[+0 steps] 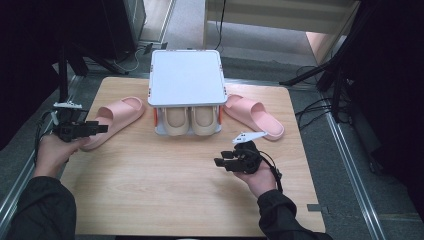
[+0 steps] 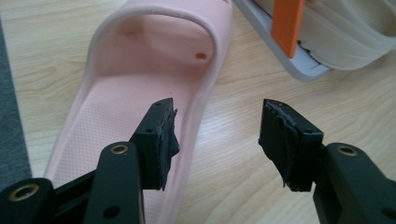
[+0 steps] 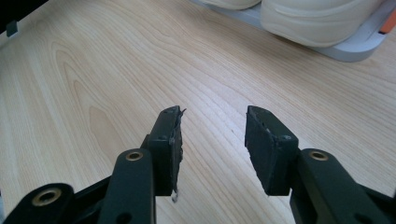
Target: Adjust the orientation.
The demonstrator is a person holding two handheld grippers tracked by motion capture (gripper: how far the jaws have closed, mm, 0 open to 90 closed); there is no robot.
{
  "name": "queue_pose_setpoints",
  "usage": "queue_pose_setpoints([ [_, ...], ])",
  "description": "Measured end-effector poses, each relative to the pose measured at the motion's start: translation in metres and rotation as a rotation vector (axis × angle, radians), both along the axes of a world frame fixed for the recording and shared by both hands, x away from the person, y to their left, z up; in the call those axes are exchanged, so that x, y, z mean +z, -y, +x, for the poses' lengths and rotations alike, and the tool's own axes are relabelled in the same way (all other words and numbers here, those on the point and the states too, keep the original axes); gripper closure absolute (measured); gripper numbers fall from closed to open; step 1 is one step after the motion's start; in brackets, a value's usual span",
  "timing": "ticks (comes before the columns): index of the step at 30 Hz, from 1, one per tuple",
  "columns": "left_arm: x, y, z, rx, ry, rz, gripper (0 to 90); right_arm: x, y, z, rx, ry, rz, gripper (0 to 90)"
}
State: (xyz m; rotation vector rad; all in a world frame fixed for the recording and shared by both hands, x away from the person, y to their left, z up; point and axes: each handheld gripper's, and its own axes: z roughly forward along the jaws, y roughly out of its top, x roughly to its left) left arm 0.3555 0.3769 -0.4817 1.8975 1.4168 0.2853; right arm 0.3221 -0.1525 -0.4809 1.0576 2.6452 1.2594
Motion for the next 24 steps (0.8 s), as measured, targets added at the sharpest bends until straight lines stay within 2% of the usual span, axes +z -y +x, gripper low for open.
queue_pose_setpoints([
  [5,-0.007,0.004,0.01,-0.006,-0.024,0.017,45.6,-0.001,0.004,-0.004,-0.013,-0.001,-0.002,57.1],
  [11,-0.01,0.014,0.022,-0.019,-0.012,0.01,47.6,-0.002,0.01,-0.008,-0.032,0.0,-0.007,57.1],
  [15,-0.017,0.021,0.034,-0.027,-0.043,0.003,54.3,-0.002,0.016,-0.012,-0.051,0.0,-0.006,57.0],
  [24,-0.021,0.025,0.049,-0.013,-0.059,0.005,73.9,-0.004,0.026,-0.019,-0.086,-0.007,-0.015,56.4],
])
